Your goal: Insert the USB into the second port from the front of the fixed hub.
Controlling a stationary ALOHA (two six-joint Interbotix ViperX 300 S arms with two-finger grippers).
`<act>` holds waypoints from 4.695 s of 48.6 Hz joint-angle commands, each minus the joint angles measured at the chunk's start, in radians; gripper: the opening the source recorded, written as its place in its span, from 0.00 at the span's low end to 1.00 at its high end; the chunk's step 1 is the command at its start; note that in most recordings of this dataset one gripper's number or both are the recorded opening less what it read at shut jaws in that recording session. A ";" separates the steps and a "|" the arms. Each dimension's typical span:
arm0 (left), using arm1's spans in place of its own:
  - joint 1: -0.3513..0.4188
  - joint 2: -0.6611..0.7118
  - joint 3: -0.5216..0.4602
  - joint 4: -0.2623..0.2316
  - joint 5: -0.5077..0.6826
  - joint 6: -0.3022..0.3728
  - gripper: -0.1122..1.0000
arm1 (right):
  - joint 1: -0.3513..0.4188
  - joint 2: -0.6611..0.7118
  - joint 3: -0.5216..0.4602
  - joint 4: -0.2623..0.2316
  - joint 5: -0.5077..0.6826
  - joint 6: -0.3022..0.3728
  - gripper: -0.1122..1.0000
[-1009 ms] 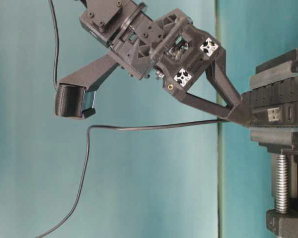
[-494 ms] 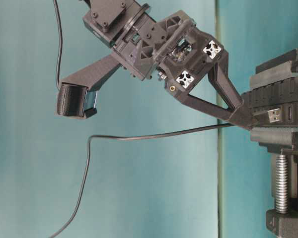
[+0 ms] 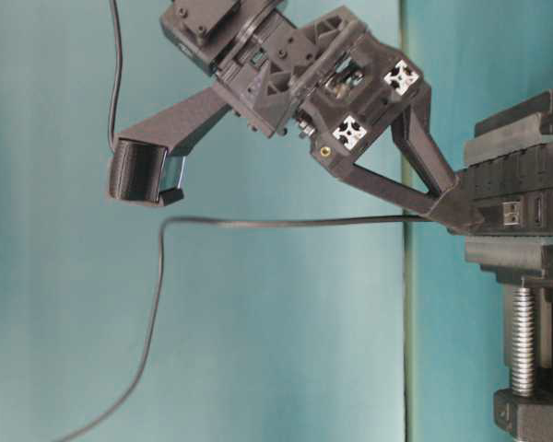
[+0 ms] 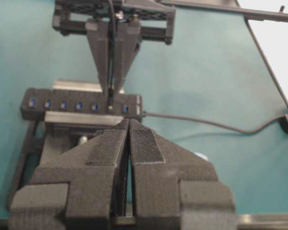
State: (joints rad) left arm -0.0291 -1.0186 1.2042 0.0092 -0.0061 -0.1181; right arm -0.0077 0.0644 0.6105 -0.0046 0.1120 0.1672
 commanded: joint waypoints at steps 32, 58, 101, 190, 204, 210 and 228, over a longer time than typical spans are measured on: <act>0.000 -0.003 -0.011 0.002 -0.005 -0.002 0.10 | 0.008 0.003 0.011 0.009 0.002 0.014 0.17; 0.000 -0.003 -0.009 0.000 -0.005 -0.002 0.10 | 0.021 0.040 0.008 0.014 0.061 0.012 0.17; 0.002 -0.003 -0.008 0.002 -0.005 -0.005 0.10 | 0.015 -0.038 -0.026 0.012 0.038 0.009 0.78; 0.002 -0.003 0.006 0.000 -0.005 -0.006 0.10 | 0.014 -0.460 0.224 0.009 0.038 0.009 0.91; 0.000 -0.003 0.011 0.000 -0.005 -0.006 0.10 | 0.015 -0.482 0.250 0.009 0.038 0.009 0.91; 0.002 -0.003 0.011 0.002 -0.005 -0.006 0.10 | 0.015 -0.489 0.261 0.009 0.032 0.011 0.91; 0.002 -0.003 0.012 0.002 -0.005 -0.006 0.10 | 0.014 -0.491 0.267 0.009 0.032 0.009 0.91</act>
State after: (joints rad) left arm -0.0291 -1.0278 1.2287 0.0077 -0.0061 -0.1227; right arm 0.0046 -0.4111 0.8866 0.0061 0.1503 0.1687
